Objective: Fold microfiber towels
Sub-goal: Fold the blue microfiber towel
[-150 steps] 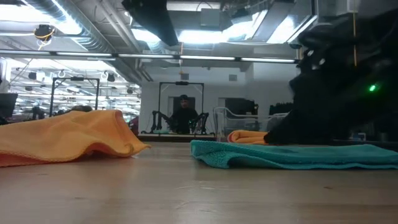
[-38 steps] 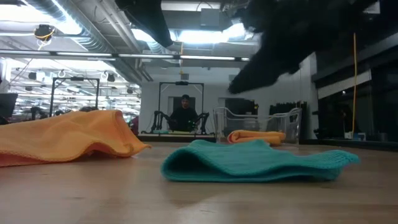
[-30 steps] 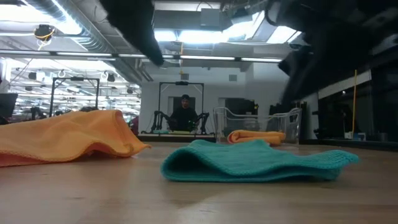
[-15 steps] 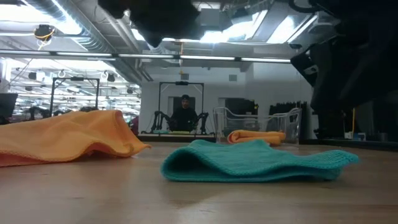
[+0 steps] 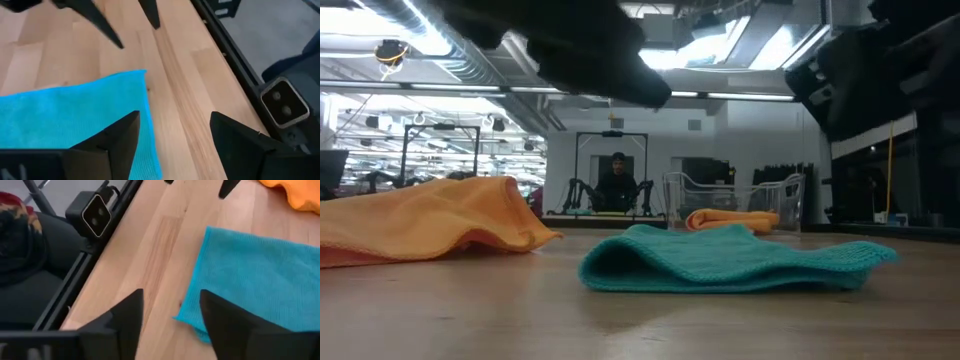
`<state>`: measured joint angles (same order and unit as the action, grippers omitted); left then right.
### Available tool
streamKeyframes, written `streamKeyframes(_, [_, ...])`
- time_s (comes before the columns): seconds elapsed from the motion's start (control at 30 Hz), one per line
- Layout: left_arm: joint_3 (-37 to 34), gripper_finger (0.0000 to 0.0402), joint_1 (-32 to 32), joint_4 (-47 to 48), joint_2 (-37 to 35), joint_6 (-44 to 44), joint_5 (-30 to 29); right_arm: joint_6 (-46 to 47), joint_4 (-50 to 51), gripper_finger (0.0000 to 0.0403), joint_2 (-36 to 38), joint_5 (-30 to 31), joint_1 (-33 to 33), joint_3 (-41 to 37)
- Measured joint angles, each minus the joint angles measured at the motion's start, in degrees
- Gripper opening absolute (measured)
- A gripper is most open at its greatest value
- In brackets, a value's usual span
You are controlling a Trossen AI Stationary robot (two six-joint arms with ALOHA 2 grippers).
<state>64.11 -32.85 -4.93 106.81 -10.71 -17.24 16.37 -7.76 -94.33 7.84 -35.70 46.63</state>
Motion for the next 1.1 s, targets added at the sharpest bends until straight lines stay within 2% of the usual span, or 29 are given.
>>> streamKeyframes(0.13, [0.0, 0.0234, 0.0, -0.4, 0.9, 2.3, 0.7, -1.8, -0.5, 0.0252, 0.0, 0.0, 0.0, 0.0])
streamKeyframes(0.23, [0.0, 0.0236, 0.5, -0.2, 2.5, 2.3, 0.8, -4.8, -0.9, 0.0266, -0.5, 0.0, 0.0, 0.0])
streamKeyframes(0.43, [0.0, 0.0234, 1.1, 0.1, 7.0, 2.3, 0.8, -5.0, -2.2, 0.0264, -5.9, 0.0, 0.0, 0.0])
streamKeyframes(0.57, [0.0, 0.0236, 1.1, 1.2, 7.4, 2.3, 0.6, -6.8, -2.2, 0.026, -9.4, 4.1, 0.0, 0.0])
streamKeyframes(0.67, [0.0, 0.0234, 1.1, 3.3, 7.4, 2.3, 0.3, -8.2, -2.9, 0.026, -11.7, 4.6, 0.1, 0.0])
streamKeyframes(1.1, [0.1, 0.0233, 1.6, 6.5, 8.0, 2.1, 0.3, -6.0, -3.6, 0.0259, -13.5, 4.7, 0.3, 0.2])
